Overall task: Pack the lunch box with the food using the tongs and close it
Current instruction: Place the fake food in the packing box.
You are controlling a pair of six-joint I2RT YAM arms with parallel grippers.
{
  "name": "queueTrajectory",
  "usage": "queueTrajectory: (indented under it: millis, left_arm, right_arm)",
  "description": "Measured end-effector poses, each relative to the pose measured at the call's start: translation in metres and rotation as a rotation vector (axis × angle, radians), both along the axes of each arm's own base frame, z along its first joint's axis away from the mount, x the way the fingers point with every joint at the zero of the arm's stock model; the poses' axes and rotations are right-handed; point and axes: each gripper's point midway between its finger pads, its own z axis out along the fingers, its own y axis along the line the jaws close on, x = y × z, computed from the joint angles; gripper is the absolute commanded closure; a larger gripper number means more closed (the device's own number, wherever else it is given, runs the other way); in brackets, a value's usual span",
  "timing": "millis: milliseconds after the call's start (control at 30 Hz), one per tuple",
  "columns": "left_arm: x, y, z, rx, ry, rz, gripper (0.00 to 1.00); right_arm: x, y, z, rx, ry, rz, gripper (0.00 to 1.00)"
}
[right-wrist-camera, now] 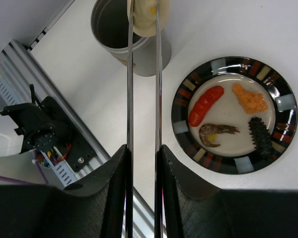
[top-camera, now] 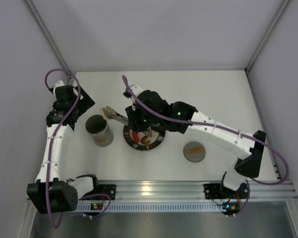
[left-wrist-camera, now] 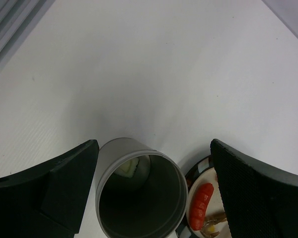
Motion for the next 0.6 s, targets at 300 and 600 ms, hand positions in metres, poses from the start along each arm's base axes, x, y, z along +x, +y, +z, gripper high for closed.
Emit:
queueTrajectory:
  millis: [300, 600]
  left_arm:
    - [0.005, 0.000, 0.017, -0.001, -0.040, 0.003, 0.01]
    - [0.005, 0.000, 0.017, -0.001, -0.040, 0.003, 0.01]
  right_arm:
    - [-0.020, 0.040, -0.011, -0.008, 0.027, 0.104, 0.80]
    - [-0.019, 0.052, -0.038, -0.053, 0.057, 0.118, 0.77]
